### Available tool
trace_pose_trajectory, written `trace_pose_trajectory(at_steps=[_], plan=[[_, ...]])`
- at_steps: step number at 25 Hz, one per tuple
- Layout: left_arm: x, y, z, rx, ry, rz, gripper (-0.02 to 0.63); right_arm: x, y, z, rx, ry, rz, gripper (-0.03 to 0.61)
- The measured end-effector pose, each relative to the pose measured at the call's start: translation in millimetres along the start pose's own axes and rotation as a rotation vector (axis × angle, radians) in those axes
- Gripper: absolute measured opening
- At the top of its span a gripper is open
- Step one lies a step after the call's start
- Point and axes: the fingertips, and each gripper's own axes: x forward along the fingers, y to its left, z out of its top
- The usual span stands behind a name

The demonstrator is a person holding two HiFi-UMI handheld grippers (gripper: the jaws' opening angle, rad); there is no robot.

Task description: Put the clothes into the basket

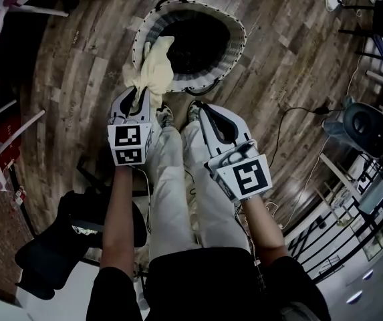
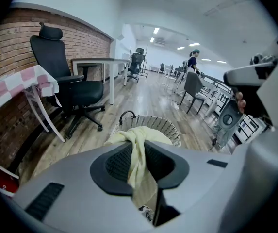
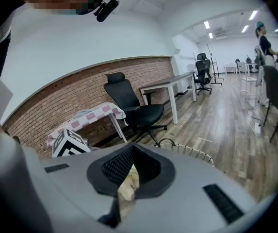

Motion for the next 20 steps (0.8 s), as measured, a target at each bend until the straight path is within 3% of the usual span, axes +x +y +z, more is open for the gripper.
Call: trace_pose_trajectory(at_steps=[9,20], plan=[[50.1,-0.3,-42.8,0.036,0.055,-0.012,0.080,36.4,-16.4,-57.7,-0.021,0.076,0.011,0.008],[108.1,5.1,-82.3,0.055,0.147,-0.001,0.081,62.3,-25.0,-84.0,-0.017,0.137,0.060,0.008]])
